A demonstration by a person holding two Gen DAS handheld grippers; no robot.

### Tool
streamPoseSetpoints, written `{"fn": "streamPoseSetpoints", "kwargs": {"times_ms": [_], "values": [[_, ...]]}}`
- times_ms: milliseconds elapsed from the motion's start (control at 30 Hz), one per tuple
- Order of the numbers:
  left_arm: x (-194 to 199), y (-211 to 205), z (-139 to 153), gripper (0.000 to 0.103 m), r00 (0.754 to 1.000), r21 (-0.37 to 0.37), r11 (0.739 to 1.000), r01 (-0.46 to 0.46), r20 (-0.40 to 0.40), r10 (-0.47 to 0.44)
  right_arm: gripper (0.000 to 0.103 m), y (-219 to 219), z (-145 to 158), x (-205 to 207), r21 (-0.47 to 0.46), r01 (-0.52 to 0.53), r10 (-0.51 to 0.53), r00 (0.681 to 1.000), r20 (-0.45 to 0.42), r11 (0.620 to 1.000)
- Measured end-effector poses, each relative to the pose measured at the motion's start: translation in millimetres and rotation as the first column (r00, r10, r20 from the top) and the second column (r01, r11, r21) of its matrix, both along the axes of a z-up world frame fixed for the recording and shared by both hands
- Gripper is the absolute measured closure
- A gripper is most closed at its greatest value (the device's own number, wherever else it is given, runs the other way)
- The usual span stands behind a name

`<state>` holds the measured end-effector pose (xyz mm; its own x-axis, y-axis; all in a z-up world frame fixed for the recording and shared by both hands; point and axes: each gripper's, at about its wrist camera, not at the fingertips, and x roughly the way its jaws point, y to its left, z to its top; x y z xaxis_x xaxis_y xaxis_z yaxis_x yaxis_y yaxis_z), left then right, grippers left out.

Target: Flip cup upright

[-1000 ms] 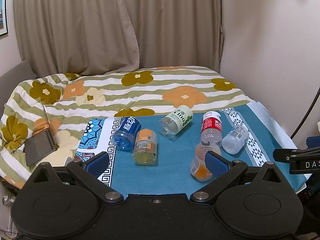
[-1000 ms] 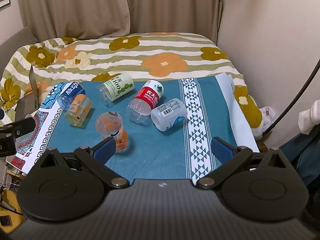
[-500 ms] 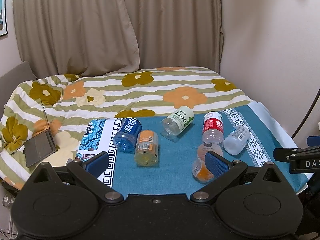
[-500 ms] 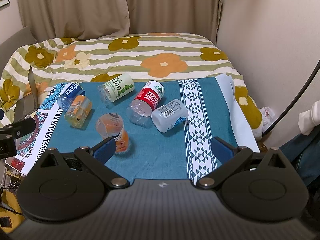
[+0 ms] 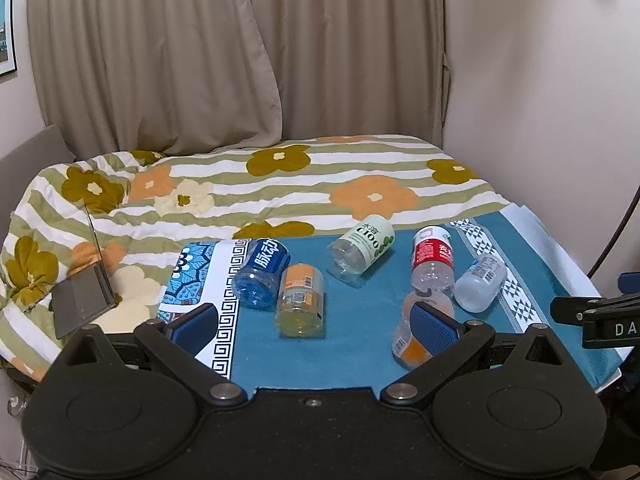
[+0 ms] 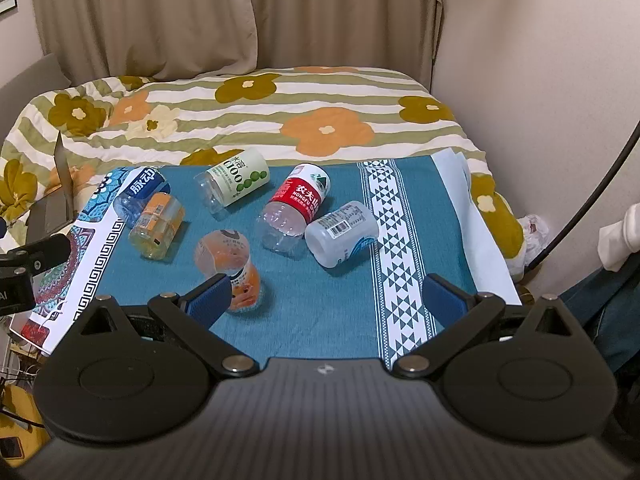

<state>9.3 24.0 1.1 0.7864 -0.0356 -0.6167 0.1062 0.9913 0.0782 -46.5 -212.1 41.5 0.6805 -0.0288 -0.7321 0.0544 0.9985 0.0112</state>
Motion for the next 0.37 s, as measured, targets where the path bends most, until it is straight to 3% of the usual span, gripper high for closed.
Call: {"fn": "streamPoseSetpoints", "kwargs": {"times_ms": [367], "values": [[0.8, 2.1, -2.4, 0.0, 1.0, 0.028, 1.0, -0.011, 0.021, 0.01, 0.0, 0.3, 0.4, 1.0, 0.004, -0.008, 0.008, 1.0, 0.003, 1.0]]}}
